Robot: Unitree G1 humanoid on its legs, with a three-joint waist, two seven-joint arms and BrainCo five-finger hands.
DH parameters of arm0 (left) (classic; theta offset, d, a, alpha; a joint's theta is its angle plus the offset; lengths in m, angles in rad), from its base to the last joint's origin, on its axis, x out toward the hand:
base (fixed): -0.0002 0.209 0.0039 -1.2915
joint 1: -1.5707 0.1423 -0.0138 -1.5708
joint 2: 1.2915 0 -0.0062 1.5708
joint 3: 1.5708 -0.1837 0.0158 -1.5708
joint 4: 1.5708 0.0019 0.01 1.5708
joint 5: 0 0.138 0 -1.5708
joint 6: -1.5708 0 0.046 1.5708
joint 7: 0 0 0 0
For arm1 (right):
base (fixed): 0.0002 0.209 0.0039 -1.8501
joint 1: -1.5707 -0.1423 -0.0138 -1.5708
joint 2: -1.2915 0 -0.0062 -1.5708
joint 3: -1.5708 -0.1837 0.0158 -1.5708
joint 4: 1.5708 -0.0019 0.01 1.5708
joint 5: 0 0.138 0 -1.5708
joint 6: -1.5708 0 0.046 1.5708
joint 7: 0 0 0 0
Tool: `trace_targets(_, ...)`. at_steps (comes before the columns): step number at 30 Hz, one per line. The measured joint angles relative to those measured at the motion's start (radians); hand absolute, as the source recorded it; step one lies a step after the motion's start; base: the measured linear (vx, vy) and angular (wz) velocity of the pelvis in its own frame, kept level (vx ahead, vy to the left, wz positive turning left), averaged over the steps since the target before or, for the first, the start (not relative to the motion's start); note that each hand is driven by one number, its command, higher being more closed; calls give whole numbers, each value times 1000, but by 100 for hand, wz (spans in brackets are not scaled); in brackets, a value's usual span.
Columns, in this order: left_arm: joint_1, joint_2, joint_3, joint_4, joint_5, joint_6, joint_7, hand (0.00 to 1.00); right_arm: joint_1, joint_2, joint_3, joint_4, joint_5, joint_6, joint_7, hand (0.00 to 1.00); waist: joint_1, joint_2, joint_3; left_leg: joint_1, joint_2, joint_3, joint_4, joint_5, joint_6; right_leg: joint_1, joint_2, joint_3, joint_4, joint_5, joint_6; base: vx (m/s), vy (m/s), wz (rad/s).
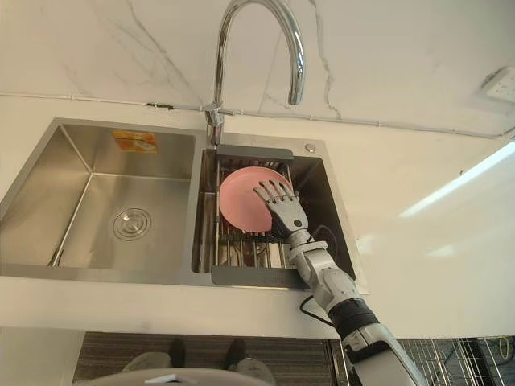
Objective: Walk over to the sink, pick up the cup, carry it to the dishwasher, place the cup inside the dishwasher, then close the dishwasher door
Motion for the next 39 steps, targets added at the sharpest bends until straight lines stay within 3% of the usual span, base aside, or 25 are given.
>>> trace_targets(11, 9, -10, 2, -3, 0, -1, 1, 0, -17, 0, -69, -49, 17, -10, -150, 0, -2, 19, 14, 0, 1, -1, 0, 2, 2, -1, 0, 0, 4, 0, 0, 0, 0, 0)
trace_targets(23, 9, -11, 2, -3, -5, -4, 15, 0, -67, 0, -67, -40, 21, -15, -143, 0, 1, 19, 17, 0, 0, -6, 0, 4, 3, -1, 0, -2, 4, 0, 0, 0, 0, 0)
trace_targets(24, 9, -12, 2, -3, -10, -5, 22, 0, -76, 0, -67, -38, 42, -14, -126, 100, 2, 19, 19, 0, 0, -7, 0, 5, 3, 0, 0, -3, 4, 0, 0, 0, 0, 0)
trace_targets(33, 10, -11, 2, -4, -21, -22, 26, 0, -121, -3, -60, 17, 159, -6, -57, 100, 16, 16, 36, -2, -3, -32, -2, 16, 4, 1, -2, -29, 2, 0, -1, 9, 5, 8)
trace_targets(39, 10, -9, 2, -5, -21, -27, 35, 0, -154, -3, -57, 34, 165, -14, -39, 100, 20, 10, 39, 0, -3, -32, -4, 20, 3, 3, -3, -30, 2, 1, -2, 0, 0, 0)
